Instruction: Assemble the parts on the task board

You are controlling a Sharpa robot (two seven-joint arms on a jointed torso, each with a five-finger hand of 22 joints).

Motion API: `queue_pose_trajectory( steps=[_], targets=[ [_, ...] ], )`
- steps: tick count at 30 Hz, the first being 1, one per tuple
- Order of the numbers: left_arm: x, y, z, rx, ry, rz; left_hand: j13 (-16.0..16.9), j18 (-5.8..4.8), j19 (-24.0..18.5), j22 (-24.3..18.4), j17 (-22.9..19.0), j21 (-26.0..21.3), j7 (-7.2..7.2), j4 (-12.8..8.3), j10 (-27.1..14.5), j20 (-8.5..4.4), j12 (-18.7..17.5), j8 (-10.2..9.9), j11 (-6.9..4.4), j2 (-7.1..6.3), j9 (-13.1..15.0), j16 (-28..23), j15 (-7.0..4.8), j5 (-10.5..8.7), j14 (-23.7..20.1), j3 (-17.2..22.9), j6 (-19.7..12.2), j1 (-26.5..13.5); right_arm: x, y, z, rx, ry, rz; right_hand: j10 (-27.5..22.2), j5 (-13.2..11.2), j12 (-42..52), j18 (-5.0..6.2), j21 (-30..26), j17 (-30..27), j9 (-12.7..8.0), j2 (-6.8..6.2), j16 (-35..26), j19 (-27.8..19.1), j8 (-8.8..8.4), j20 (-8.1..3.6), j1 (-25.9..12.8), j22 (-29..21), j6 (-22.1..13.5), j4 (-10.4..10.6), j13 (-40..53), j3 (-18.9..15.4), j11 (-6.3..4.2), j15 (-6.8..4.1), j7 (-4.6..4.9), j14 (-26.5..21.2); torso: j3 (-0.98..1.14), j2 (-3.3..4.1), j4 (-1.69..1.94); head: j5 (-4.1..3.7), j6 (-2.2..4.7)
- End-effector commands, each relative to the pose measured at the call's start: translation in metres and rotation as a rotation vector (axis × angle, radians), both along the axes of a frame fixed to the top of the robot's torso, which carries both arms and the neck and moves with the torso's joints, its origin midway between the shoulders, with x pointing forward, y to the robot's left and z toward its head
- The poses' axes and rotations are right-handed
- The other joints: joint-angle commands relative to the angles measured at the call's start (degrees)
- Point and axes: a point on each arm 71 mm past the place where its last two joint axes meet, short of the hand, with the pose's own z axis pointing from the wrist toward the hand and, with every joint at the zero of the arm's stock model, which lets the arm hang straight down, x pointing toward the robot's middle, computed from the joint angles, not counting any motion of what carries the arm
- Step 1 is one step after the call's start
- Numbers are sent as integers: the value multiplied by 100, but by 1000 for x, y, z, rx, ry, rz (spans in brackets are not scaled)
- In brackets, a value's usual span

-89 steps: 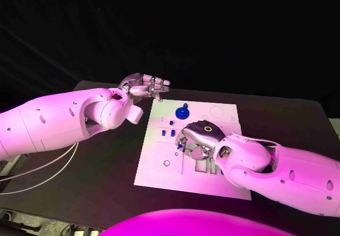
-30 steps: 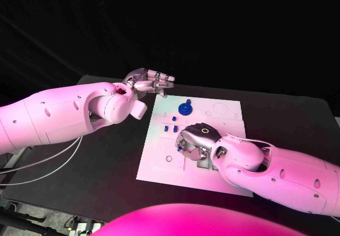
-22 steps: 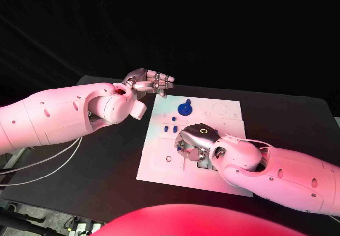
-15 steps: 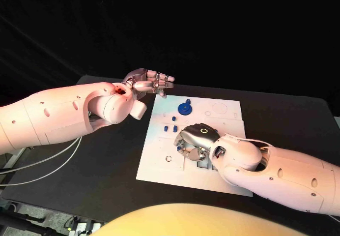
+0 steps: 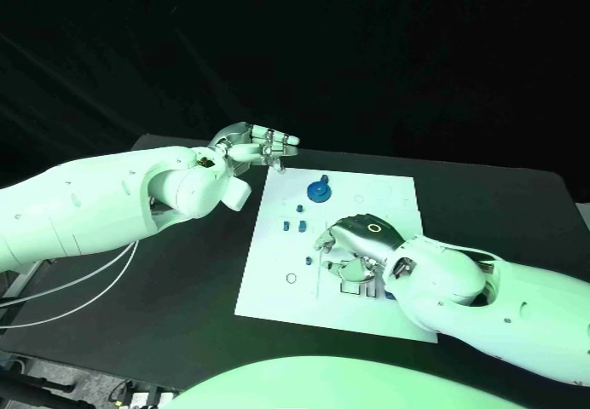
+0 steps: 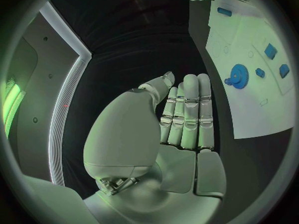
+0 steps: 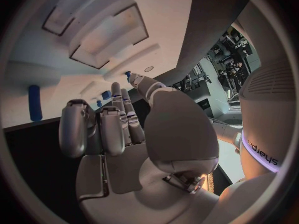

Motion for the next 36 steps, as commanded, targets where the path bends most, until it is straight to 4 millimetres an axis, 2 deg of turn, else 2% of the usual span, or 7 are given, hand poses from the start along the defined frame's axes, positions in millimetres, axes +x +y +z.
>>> queue_pose_trajectory(
  steps=[1, 7, 11, 14, 17, 23, 36],
  targets=[
    [-1, -1, 1, -8, -2, -19, 6, 28, 31, -6, -6, -34, 6, -4, -21, 26, 28, -29, -3, 44, -3, -31, 20, 4, -16, -39, -48, 5, 4, -12, 13, 16, -26, -46, -50, -13, 49, 4, -39, -22, -4, -45, -31, -22, 18, 28, -24, 917, -9, 6, -7, -49, -6, 43, -14, 299, -4, 0, -4, -57, 53],
    [0, 0, 1, -8, -4, -18, 6, 28, 31, -6, -6, -34, 6, -4, -21, 26, 28, -29, -3, 44, -3, -31, 20, 4, -16, -39, -48, 5, 22, -44, 35, -10, -50, -128, -142, -15, 65, 12, -75, -54, -2, -54, -49, -34, 36, 34, -31, 906, 38, 13, -26, -119, -8, 42, -31, 289, -3, -11, -11, -176, 113],
    [0, 0, 1, -8, -4, -20, 6, 28, 31, -8, -8, -37, 5, -7, -28, 26, 29, -29, -3, 47, -3, -33, 20, 4, -16, -40, -49, 8, 37, -65, 40, -64, -30, -194, -297, -79, 105, 28, -158, -29, -23, -80, -23, -61, 13, 32, -65, 880, -1, 54, -58, -359, -23, 34, -71, 296, -11, -22, -12, -233, 149],
    [0, -1, 1, -9, -4, -20, 6, 28, 31, -8, -8, -37, 5, -7, -28, 26, 29, -29, -3, 47, -3, -33, 20, 4, -16, -40, -49, 8, 46, -76, 41, -100, -21, -224, -402, -44, 167, 36, -207, -36, -39, -64, -18, -73, 7, 28, -17, 865, -28, 64, -76, -581, -27, 28, -94, 296, -5, -17, -15, -255, 183],
    [0, -1, 1, -9, -4, -21, 6, 28, 31, -8, -8, -37, 5, -7, -28, 26, 29, -29, -3, 47, -3, -33, 20, 4, -16, -40, -49, 8, 49, -79, 40, -122, -19, -230, -444, -33, 209, 36, -212, -45, -43, -38, -19, -69, 13, 25, 25, 865, -24, 69, -83, -684, -34, 24, -116, 294, 2, -8, -10, -268, 191],
    [0, -1, 0, -8, -4, -21, 6, 28, 31, -8, -8, -37, 5, -7, -28, 26, 29, -29, -3, 47, -3, -33, 20, 4, -16, -40, -49, 8, 50, -77, 36, -154, -3, -222, -450, -24, 266, 34, -204, -60, -45, 5, -26, -60, 22, 19, 81, 869, -9, 68, -84, -751, -46, 15, -138, 290, -5, -1, 1, -274, 198],
    [0, -1, 1, -9, -4, -22, 6, 28, 31, -8, -8, -37, 5, -7, -28, 26, 29, -29, -3, 47, -3, -33, 20, 4, -16, -40, -49, 8, 53, -71, 26, -188, 12, -213, -370, -9, 396, 20, -143, -72, -42, 110, -27, -24, 44, 5, 152, 894, 48, 78, -79, -792, -65, -1, -137, 290, -1, 0, -8, -254, 165]
  ],
)
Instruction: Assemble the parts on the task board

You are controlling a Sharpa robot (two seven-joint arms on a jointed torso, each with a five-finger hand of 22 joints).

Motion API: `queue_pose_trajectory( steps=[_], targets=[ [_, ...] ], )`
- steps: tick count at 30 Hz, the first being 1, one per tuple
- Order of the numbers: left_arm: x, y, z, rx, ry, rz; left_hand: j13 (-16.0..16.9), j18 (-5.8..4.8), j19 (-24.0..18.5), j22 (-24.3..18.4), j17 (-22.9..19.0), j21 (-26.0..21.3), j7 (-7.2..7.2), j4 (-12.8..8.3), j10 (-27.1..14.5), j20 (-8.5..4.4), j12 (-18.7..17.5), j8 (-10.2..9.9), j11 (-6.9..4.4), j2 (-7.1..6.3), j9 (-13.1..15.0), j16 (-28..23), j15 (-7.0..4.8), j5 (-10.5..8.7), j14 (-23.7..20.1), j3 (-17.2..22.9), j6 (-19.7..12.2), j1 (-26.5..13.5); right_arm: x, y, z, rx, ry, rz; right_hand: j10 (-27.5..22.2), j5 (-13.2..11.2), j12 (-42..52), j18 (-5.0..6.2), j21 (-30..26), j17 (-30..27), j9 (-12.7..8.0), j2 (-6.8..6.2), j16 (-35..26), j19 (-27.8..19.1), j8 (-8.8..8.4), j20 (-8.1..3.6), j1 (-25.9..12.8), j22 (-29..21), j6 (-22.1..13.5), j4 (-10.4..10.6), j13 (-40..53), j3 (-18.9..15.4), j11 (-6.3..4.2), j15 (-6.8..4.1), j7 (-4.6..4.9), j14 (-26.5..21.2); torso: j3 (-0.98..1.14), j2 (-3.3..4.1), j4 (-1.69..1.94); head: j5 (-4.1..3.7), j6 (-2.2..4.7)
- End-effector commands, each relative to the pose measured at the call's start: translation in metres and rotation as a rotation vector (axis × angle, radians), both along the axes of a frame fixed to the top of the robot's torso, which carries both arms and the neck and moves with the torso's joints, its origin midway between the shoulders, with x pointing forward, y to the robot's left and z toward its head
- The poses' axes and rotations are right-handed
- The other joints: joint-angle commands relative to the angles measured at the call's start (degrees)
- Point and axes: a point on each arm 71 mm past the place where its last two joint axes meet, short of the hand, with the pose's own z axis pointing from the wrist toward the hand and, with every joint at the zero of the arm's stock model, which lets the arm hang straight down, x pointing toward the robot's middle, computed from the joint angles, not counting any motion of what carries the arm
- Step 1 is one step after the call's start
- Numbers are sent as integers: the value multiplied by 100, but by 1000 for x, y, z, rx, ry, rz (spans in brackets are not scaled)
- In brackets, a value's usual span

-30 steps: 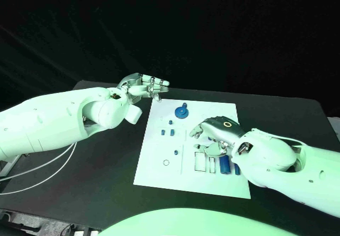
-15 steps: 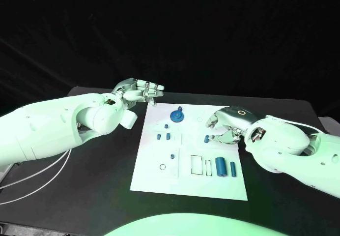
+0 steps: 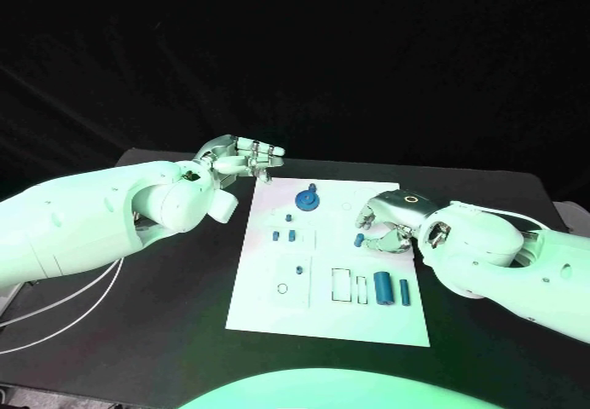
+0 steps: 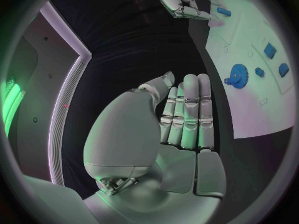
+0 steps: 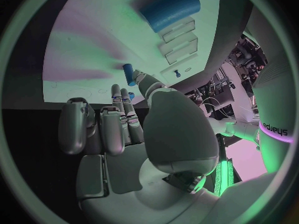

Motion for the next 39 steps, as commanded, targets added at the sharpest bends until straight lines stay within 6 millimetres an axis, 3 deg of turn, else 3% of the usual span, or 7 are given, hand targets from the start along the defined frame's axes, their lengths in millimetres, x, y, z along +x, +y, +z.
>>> queue_pose_trajectory(
  steps=[1, 10, 31, 39],
  targets=[
    [0, -2, 1, -9, -6, -20, 8, 28, 31, -9, -8, -37, 5, -7, -28, 26, 29, -29, -3, 47, -3, -33, 20, 4, -16, -40, -49, 8, -1, 3, -5, -28, 15, 5, 85, 27, 69, 13, 89, -6, 0, 75, -8, 33, 55, -39, 100, 909, 73, -1, 0, -7, -29, -7, -10, 291, 6, 4, -4, 20, -13],
    [0, -2, 1, -9, -5, -20, 8, 28, 31, -9, -8, -37, 5, -7, -28, 26, 29, -29, -3, 47, -3, -33, 20, 4, -16, -40, -49, 8, 0, 5, -9, -25, 26, 5, 323, -6, 202, -28, 290, -16, 25, 217, 4, 128, 122, -67, 155, 986, 269, 24, -9, 120, -69, -39, -14, 302, 5, -1, -6, 28, -28],
    [0, -3, 1, -8, -3, -20, 8, 28, 31, -9, -8, -37, 5, -7, -28, 26, 29, -29, -3, 47, -3, -33, 20, 4, -16, -40, -49, 8, 1, 8, -12, -8, 23, 2, 527, -22, 252, -52, 409, -14, 42, 292, 25, 183, 160, -103, 160, 1038, 425, 58, -42, 268, -119, -79, -50, 310, 5, -2, -3, 27, -47],
    [0, -3, 1, -8, -3, -19, 10, 30, 35, -17, -14, -48, 7, -11, -46, 29, 42, -27, -2, 65, -1, -42, 22, 5, -15, -44, -53, 14, 1, 8, -10, 5, 4, 0, 714, -126, 290, -70, 503, 1, 90, 403, 47, 222, 247, -148, 250, 1079, 621, 22, -48, 412, -190, -139, -129, 317, 4, -3, -3, 29, -55]
  ],
)
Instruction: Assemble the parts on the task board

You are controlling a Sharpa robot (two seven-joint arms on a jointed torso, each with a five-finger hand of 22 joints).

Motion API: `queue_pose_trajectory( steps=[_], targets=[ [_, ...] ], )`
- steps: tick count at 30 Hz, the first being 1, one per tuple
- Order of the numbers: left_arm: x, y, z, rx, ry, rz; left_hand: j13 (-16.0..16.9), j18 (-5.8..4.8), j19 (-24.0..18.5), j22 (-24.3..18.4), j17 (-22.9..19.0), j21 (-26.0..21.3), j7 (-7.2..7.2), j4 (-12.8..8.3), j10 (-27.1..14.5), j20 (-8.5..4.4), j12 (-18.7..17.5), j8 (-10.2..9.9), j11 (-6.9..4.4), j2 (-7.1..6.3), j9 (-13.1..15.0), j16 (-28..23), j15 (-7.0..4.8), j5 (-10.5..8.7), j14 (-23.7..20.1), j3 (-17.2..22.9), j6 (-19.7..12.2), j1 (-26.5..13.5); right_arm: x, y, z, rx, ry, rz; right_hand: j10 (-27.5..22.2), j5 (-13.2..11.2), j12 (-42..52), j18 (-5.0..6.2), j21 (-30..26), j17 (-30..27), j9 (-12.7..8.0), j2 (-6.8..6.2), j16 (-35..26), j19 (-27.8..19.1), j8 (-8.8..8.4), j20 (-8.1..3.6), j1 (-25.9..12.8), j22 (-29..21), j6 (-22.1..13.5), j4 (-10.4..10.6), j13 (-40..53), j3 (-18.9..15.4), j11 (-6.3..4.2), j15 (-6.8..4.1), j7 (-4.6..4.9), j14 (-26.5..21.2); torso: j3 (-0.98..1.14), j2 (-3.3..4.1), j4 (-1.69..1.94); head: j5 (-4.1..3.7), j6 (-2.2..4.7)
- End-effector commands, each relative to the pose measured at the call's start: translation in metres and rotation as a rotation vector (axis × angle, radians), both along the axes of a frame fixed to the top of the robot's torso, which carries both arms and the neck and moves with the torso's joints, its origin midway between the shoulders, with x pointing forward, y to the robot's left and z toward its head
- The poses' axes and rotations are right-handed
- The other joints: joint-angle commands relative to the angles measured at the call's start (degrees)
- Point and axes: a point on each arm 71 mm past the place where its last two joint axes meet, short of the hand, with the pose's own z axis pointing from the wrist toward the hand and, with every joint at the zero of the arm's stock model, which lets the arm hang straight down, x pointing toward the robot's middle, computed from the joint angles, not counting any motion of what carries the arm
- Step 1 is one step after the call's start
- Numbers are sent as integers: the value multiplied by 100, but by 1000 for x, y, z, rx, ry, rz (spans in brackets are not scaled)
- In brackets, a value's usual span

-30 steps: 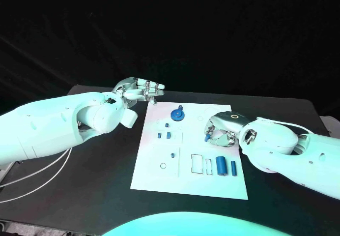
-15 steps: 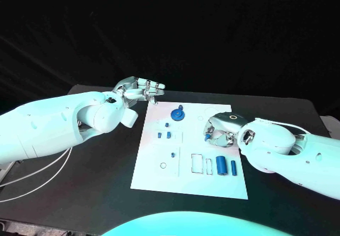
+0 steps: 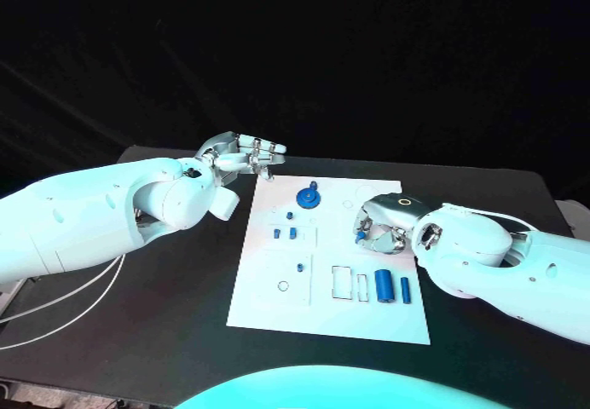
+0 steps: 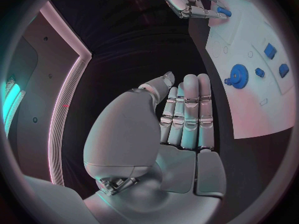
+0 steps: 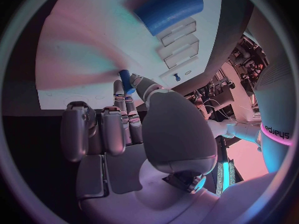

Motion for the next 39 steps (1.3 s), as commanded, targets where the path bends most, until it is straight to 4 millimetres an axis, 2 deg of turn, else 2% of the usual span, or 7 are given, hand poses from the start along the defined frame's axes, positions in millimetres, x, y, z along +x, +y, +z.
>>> queue_pose_trajectory(
  steps=[1, 10, 20, 23, 29, 31, 39],
  targets=[
    [0, -2, 1, -8, -4, -17, 7, 30, 14, -5, -5, -19, 7, 5, -47, 9, 20, -27, -2, 65, -1, -21, 22, 5, -15, -28, -53, 13, 0, 1, 2, 16, -26, -3, 94, -117, 33, -74, 68, 9, 34, 90, 26, 126, 47, -54, 65, 1084, 95, -22, -4, 93, -26, -64, -19, 318, 1, 0, 0, 2, -6],
    [0, -2, 1, -7, -5, -13, 8, 31, 16, -6, -6, -20, 7, 2, -49, 8, 23, -27, -2, 71, 0, -22, 21, 5, -14, -26, -53, 20, -8, 2, 12, 76, -65, 13, 193, -171, 25, -92, 153, 16, 66, 130, 38, 160, 80, -84, 138, 1119, 170, -91, -9, 216, -58, -90, -42, 321, -2, -10, -3, -6, -1],
    [1, -2, 0, -7, -5, -13, 8, 31, 16, -6, -6, -20, 7, 2, -49, 8, 23, -27, -2, 71, 0, -22, 21, 5, -14, -26, -53, 20, -25, 5, 39, 136, -111, 47, 205, -172, 23, -97, 177, 20, 70, 121, 41, 169, 84, -88, 141, 1127, 179, -101, -10, 226, -61, -93, -44, 322, -2, -12, -3, 10, 33],
    [1, -3, 0, -7, -5, -15, 8, 31, 16, -6, -6, -20, 7, 2, -49, 8, 23, -27, -2, 71, 0, -22, 21, 5, -14, -26, -53, 20, -35, 14, 45, 158, -113, 77, 207, -172, 21, -99, 183, 21, 72, 117, 42, 171, 85, -89, 143, 1130, 182, -106, -11, 229, -62, -94, -44, 322, 0, -7, -5, 40, 81],
    [2, -5, 0, -9, -6, -18, 9, 32, 19, -9, -8, -23, 8, -5, -55, 8, 29, -26, -2, 78, 0, -26, 21, 5, -13, -25, -55, 29, -52, 40, 49, 204, -99, 155, 210, -168, 18, -100, 188, 18, 73, 112, 41, 173, 85, -90, 145, 1132, 183, -112, -12, 234, -62, -95, -44, 322, -4, -10, -4, 81, 43],
    [2, -6, 0, -10, -6, -20, 9, 32, 19, -9, -8, -23, 8, -5, -55, 8, 29, -26, -2, 78, 0, -26, 21, 5, -13, -25, -55, 29, -58, 50, 47, 219, -91, 183, 211, -164, 15, -99, 187, 19, 74, 109, 42, 173, 84, -92, 148, 1132, 183, -116, -13, 240, -62, -96, -42, 322, -10, -10, -5, 102, 28],
    [2, -9, 0, -12, -5, -25, 9, 32, 19, -9, -8, -23, 8, -5, -55, 8, 29, -26, -2, 78, 0, -26, 21, 5, -13, -25, -55, 29, -75, 82, 25, 249, -47, 261, 213, -154, 9, -97, 175, 12, 76, 110, 39, 169, 83, -94, 151, 1129, 182, -124, -16, 252, -62, -96, -40, 321, -8, 2, 2, 202, -3]
  ],
)
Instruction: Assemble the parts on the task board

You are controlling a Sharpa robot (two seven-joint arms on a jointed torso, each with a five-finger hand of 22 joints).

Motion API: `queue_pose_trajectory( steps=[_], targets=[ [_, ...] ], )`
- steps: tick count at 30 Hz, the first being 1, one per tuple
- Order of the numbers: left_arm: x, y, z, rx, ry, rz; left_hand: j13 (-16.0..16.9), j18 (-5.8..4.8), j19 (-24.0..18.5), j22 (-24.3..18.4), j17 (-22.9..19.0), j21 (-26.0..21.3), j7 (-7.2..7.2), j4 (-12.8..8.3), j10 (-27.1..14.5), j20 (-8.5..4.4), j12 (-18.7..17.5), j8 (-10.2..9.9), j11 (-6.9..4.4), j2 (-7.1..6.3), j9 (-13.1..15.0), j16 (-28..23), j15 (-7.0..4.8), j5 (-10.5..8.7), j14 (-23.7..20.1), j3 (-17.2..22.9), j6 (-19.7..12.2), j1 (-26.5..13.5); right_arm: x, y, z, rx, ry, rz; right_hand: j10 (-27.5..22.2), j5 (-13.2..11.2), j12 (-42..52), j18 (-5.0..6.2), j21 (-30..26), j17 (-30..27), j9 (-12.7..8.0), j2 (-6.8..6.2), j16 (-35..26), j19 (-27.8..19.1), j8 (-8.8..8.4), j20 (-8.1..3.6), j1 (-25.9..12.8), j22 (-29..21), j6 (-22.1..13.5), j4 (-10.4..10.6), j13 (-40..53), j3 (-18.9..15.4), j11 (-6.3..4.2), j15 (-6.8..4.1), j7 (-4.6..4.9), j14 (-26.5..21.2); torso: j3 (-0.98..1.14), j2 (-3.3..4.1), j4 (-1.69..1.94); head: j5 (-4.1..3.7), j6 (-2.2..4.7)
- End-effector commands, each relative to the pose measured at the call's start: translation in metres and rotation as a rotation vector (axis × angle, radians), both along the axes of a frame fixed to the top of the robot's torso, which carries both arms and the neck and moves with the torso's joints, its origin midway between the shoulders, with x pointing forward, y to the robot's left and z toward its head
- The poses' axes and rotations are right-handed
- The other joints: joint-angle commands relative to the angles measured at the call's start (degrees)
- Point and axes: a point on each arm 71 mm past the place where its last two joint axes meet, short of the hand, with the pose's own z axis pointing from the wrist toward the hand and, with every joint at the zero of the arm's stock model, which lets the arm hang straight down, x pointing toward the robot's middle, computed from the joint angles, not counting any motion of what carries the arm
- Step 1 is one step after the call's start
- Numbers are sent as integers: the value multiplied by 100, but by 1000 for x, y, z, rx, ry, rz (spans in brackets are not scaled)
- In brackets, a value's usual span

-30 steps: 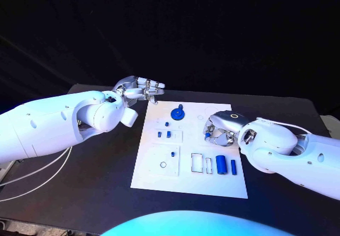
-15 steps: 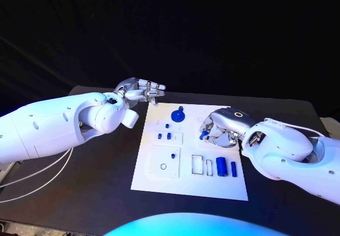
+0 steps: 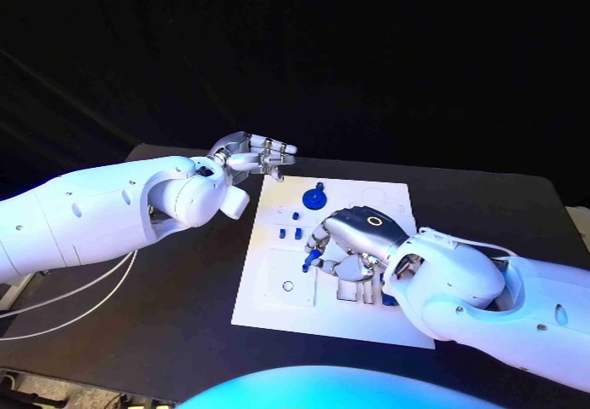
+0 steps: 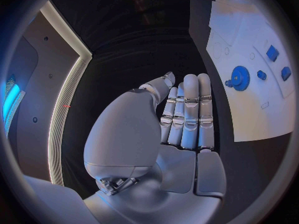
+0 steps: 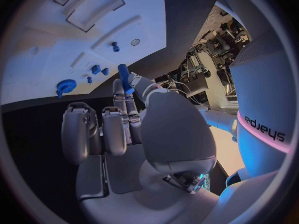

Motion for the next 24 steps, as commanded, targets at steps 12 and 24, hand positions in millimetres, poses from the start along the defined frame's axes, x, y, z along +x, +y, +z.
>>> queue_pose_trajectory(
  steps=[12, 24],
  targets=[
    [0, -7, 0, -12, -3, -29, 10, 32, 20, -7, -10, -25, -11, -4, -59, 8, 33, -26, 0, 50, 0, -27, 22, 4, -13, -28, -36, -5, -6, 32, -35, -1, 25, 73, 41, 56, -9, -91, -22, 3, 9, -1, 19, 141, 9, -35, 38, 1124, 39, -7, -6, 50, -9, -35, 3, 301, 5, 8, -4, 139, -76],
    [0, -8, 0, -13, 0, -34, 11, 31, 21, -9, -12, -28, -9, -2, -63, 9, 37, -25, 2, 51, 0, -29, 23, 4, -13, -33, -38, -11, -3, 35, -53, -23, 30, 64, 37, 67, -18, -92, -22, -1, 9, -5, 18, 141, 4, -35, 32, 1125, 31, -11, -9, 58, -5, -32, 9, 300, 5, 5, 0, 164, -113]
  ],
)
